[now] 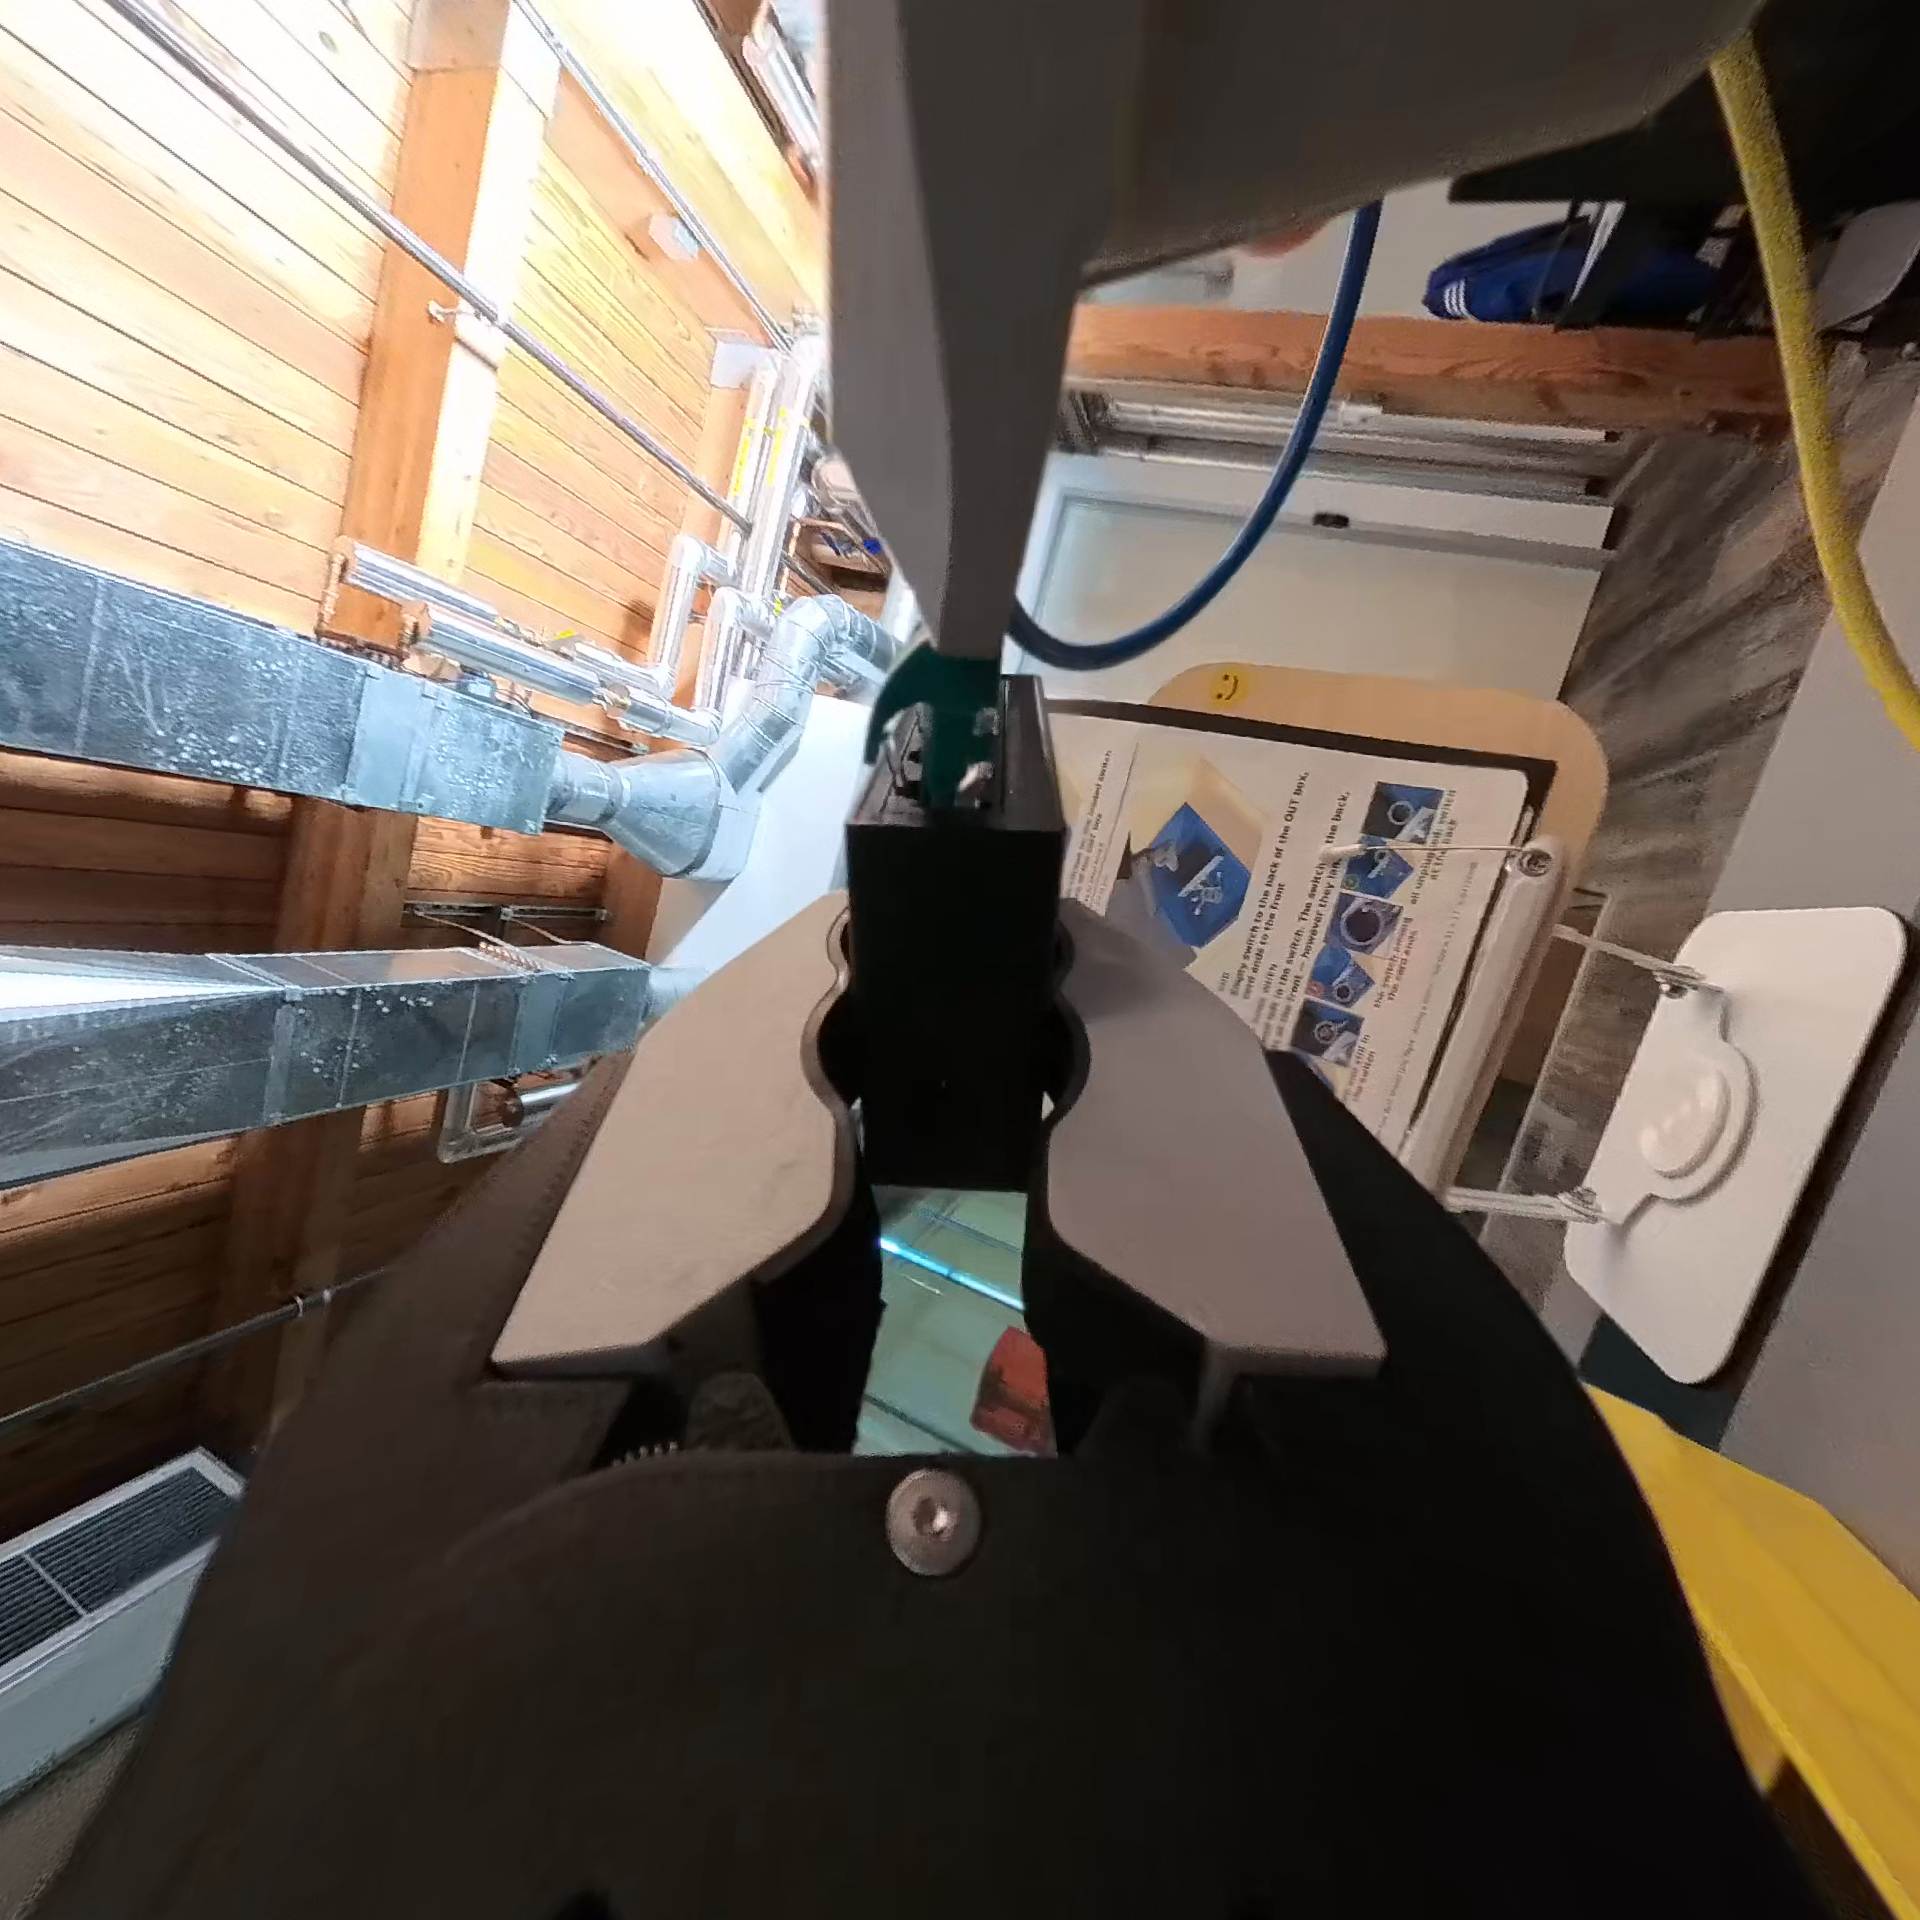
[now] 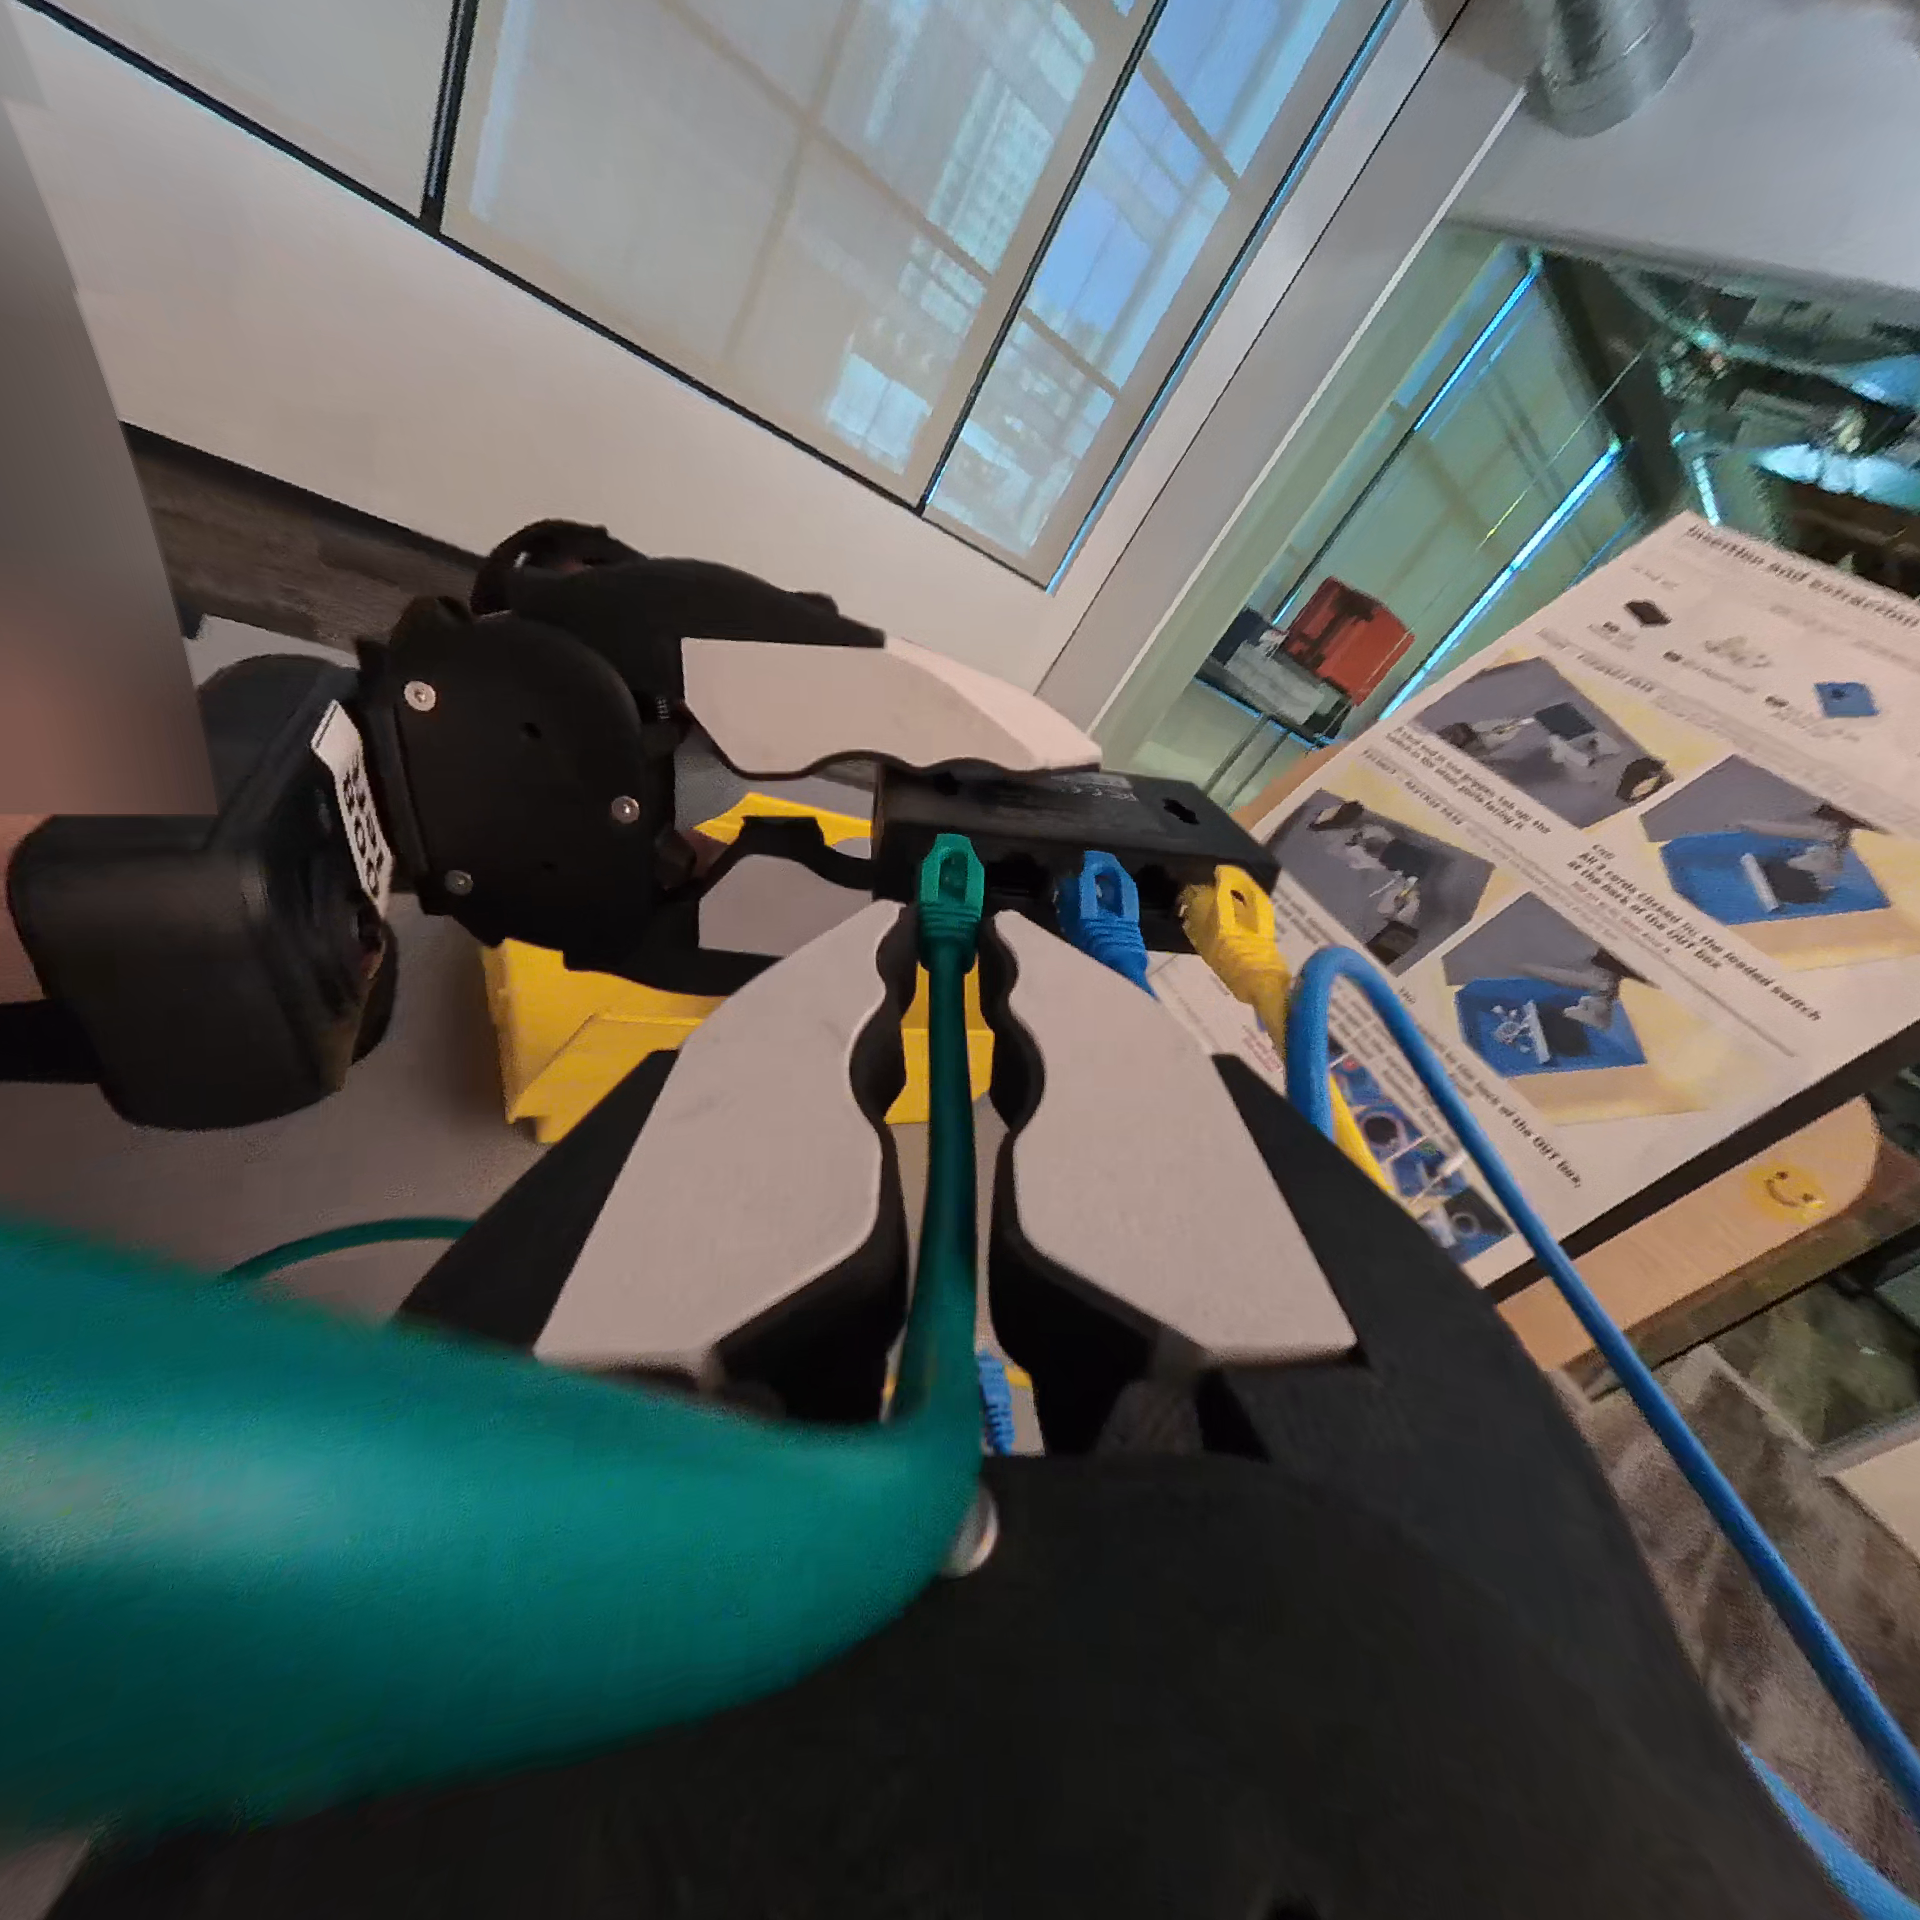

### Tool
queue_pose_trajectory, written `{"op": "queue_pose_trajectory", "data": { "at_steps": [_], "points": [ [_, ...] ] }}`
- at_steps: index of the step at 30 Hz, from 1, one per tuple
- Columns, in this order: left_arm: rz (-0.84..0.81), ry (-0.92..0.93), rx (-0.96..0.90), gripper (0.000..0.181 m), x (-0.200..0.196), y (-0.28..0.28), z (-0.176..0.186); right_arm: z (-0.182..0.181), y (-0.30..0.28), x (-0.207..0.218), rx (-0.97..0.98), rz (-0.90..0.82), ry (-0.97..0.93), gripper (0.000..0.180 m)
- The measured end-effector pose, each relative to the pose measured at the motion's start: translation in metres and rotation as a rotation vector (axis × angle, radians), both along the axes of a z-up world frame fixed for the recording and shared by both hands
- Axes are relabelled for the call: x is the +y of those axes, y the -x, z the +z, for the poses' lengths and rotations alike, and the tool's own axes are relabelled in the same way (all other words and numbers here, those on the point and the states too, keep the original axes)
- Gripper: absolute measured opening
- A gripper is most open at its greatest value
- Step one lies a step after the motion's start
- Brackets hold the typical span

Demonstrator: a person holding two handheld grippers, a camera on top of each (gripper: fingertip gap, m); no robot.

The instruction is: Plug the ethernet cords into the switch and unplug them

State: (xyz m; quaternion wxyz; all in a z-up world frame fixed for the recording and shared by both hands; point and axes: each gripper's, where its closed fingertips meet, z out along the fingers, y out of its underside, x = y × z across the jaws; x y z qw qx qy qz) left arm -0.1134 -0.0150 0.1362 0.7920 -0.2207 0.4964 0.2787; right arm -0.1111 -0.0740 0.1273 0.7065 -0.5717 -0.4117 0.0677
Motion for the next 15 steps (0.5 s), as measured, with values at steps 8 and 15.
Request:
{"op": "queue_pose_trajectory", "data": {
  "at_steps": [8, 15],
  "points": [
    [0.146, 0.056, -0.080, 0.029, 0.049, 0.048, 0.017, 0.028, -0.010, -0.037, -0.058, 0.045, -0.095, 0.017],
    [0.174, 0.080, -0.092, 0.029, 0.057, 0.061, 0.021, 0.040, -0.049, -0.038, -0.098, -0.040, -0.192, 0.037]
  ]
}}
